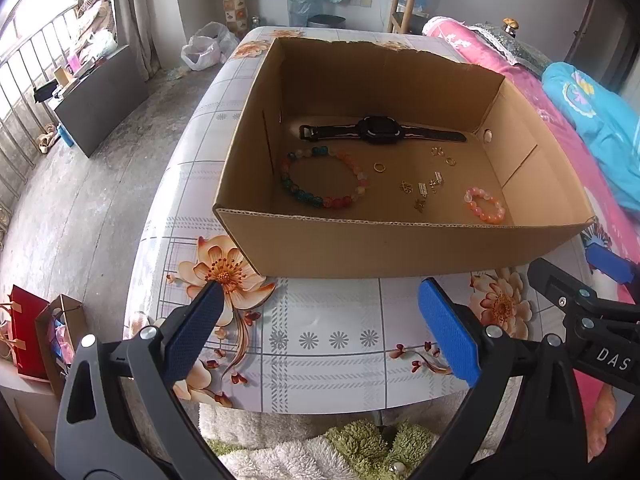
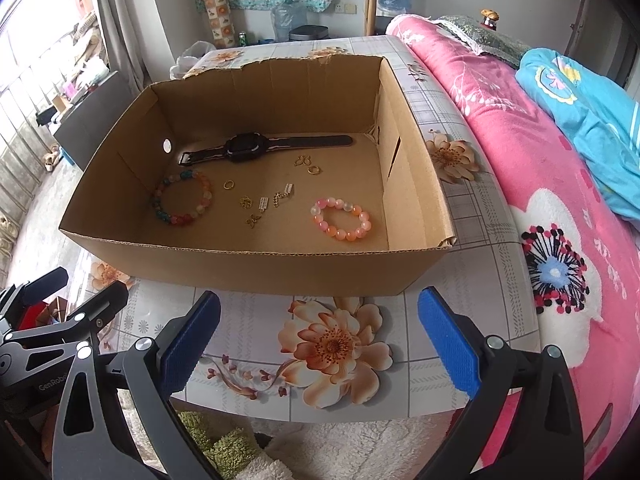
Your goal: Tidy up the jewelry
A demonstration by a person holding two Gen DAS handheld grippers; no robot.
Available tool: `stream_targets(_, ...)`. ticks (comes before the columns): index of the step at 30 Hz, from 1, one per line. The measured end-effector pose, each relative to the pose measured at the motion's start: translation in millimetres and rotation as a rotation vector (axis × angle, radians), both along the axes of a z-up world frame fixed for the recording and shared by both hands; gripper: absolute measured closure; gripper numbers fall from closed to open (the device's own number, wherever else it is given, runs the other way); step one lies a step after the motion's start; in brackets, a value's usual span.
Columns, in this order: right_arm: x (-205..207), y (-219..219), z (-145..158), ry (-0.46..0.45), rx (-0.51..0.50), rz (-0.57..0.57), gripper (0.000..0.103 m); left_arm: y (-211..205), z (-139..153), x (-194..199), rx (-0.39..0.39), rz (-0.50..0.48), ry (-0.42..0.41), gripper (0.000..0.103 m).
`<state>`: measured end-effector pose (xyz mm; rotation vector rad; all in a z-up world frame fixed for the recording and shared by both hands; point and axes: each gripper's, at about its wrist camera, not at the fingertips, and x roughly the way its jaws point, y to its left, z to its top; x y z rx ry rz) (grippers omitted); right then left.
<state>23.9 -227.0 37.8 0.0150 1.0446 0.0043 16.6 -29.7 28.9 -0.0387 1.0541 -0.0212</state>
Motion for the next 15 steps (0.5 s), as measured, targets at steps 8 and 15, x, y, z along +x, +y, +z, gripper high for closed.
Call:
stream_targets(8, -1.0, 1.1, -3.4, 0.011, 0.003, 0.004, 0.007, 1.7, -0.7, 0.4, -0.002, 0.010, 0.009, 0.009)
stream_targets(15, -2.0, 0.2, -4.6, 0.010, 0.008, 0.001, 0.007, -0.2, -1.3, 1.7, 0.000, -0.004, 0.019, 0.009)
